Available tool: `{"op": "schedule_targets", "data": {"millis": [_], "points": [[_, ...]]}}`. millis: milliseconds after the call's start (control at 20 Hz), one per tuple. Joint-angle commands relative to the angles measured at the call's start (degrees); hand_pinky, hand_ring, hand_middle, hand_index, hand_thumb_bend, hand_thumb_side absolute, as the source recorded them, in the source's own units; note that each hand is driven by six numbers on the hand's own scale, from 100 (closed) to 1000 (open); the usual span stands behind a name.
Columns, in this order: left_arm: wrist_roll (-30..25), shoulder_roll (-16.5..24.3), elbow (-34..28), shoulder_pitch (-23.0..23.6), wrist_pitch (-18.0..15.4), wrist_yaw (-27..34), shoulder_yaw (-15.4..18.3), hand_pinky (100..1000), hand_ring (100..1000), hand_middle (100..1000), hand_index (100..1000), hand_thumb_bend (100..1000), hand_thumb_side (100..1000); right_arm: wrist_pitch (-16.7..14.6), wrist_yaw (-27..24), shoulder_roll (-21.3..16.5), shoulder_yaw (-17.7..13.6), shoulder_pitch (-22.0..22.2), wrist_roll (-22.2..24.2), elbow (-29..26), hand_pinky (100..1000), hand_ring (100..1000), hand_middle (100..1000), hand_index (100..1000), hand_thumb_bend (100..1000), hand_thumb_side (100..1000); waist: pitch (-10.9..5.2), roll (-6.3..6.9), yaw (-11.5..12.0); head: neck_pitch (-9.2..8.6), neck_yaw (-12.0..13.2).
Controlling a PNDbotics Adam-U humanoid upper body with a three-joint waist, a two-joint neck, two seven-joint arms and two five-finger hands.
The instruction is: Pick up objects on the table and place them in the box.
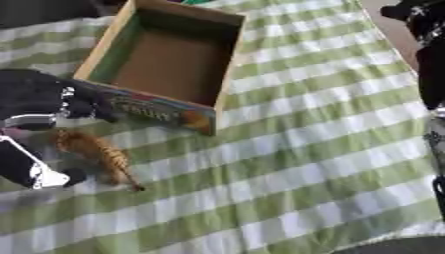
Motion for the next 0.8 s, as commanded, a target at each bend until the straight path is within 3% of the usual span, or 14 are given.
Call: {"op": "schedule_targets", "data": {"millis": [50,800], "points": [[-8.19,0.97,0.51,-0.78,-9.28,-0.64,0.00,641,844,850,932,374,514,-0.06,-0.27,-0.91,-0.24,-0.64,0.14,-1.11,755,798,508,855,100,1000,-0.92,-0.14,-0.02,-0.31,0.17],[-8.19,-0.20,2.06,-1.20,-10.72,-3.56,-0.59,630,836,834,909,367,465,0.19,-0.29,-0.34,-0.27,-0.69,0.37,-1.11,757,799,506,856,100,1000,-0.37,-0.35,-0.23,-0.76,0.46]]}}
